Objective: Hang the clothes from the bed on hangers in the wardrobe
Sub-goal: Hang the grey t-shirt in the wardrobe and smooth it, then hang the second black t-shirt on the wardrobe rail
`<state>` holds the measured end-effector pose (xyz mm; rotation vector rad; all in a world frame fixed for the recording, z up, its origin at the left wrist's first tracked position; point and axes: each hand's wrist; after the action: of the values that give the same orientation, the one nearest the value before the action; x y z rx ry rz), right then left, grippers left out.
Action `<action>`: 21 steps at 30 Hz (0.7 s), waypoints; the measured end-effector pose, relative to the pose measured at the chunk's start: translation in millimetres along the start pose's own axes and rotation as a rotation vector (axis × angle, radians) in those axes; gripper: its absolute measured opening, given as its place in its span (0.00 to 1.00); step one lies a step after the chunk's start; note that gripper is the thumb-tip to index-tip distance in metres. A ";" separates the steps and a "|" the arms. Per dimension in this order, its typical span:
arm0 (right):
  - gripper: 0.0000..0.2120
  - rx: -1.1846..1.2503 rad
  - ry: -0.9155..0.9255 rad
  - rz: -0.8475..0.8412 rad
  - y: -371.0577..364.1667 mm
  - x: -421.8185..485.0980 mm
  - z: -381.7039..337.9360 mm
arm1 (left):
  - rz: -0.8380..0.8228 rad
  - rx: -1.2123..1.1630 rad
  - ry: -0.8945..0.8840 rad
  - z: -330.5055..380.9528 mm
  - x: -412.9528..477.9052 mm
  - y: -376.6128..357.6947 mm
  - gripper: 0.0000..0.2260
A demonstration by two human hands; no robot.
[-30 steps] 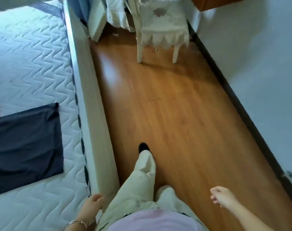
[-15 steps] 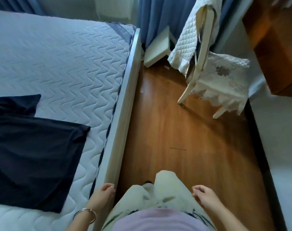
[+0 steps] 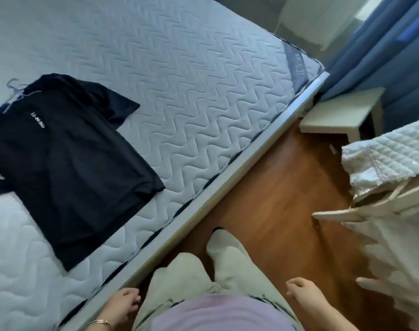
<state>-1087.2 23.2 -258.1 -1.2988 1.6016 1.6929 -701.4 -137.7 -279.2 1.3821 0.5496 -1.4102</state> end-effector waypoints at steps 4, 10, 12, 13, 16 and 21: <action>0.08 -0.080 0.142 0.114 52.1 41.1 -78.1 | 0.008 -0.214 -0.049 18.4 -31.1 -19.4 0.07; 0.07 -0.427 0.338 -0.041 34.3 73.4 -179.7 | 0.081 -0.415 0.011 -3.1 -44.3 -16.1 0.09; 0.07 -0.505 0.383 -0.086 24.4 73.6 -207.1 | 0.116 -0.458 0.045 -16.0 -43.7 -8.7 0.10; 0.06 -0.523 0.390 -0.117 14.8 75.0 -223.2 | 0.145 -0.481 0.068 -25.5 -39.3 0.6 0.09; 0.06 -0.513 0.392 -0.170 -8.2 76.3 -271.0 | 0.182 -0.495 0.143 -41.3 -26.9 30.9 0.07; 0.06 -0.493 0.403 -0.277 -44.9 48.8 -364.9 | 0.156 -0.481 0.136 -13.4 7.2 89.7 0.07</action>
<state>-957.8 -323.9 -275.2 -2.1080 1.1463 1.7873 -615.6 -160.5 -259.4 1.1065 0.7932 -0.9804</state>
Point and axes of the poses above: each hand's wrist, its own x-axis towards the middle knuckle, its own y-axis out of the back of the hand, z = x × y, and after that the axes turned 7 degrees about -x, right-handed
